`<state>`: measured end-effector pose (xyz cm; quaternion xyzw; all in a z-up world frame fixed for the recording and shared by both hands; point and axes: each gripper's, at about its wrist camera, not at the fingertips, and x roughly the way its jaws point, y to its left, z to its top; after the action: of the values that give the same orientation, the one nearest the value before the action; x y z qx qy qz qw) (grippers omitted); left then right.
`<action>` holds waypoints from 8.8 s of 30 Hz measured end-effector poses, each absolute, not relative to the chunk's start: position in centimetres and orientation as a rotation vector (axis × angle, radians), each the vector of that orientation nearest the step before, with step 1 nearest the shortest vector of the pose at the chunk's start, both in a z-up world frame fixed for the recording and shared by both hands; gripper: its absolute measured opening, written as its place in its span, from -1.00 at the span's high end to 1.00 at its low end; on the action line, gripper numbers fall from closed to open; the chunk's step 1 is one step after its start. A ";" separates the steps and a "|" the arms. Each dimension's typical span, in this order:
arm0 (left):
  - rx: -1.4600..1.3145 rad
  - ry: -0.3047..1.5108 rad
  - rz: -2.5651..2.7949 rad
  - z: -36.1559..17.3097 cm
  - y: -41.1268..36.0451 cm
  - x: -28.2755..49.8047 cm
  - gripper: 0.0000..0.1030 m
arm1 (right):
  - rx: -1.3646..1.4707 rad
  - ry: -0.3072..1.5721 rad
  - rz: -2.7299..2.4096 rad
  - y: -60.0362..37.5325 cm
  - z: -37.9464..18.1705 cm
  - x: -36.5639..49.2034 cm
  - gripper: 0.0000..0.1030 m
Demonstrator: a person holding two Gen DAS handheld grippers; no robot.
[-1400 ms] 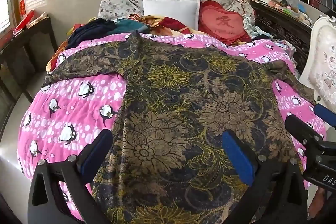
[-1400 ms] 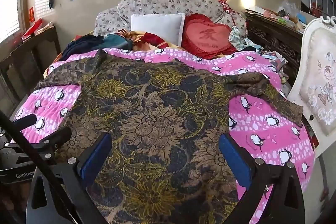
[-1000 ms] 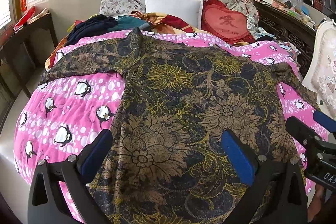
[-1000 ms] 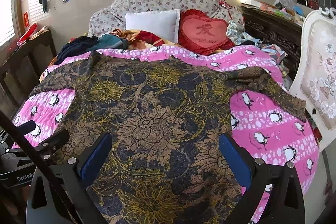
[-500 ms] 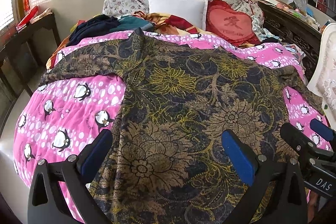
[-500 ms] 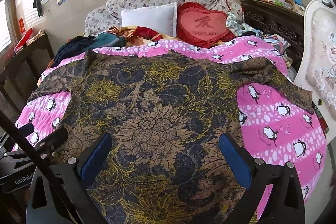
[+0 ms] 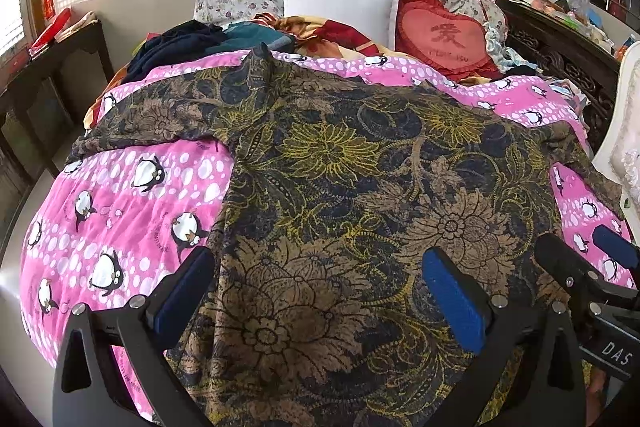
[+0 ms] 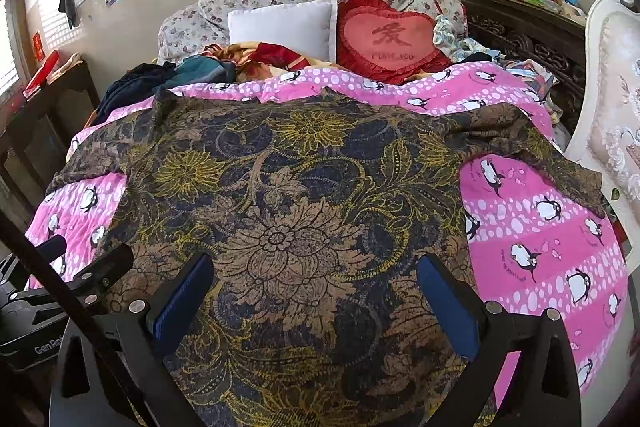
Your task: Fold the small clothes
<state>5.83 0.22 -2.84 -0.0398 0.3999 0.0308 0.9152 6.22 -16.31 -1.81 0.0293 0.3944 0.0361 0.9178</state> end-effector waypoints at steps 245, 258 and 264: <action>-0.226 0.947 0.004 -5.2 15.3 32.3 0.96 | 0.020 0.885 -0.127 -29.4 -8.4 31.8 0.93; -0.191 0.886 -0.080 -3.1 11.6 30.6 0.65 | 0.071 0.781 -0.003 -28.4 -3.3 26.0 0.04; -0.108 0.913 -0.039 -5.3 9.8 31.1 0.55 | -0.141 0.844 -0.065 -26.2 -6.4 24.5 0.08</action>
<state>31.07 9.78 -5.31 -0.0519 0.4408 -0.0190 0.8959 24.52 -26.19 -6.43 -0.0682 0.4092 -0.0317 0.9094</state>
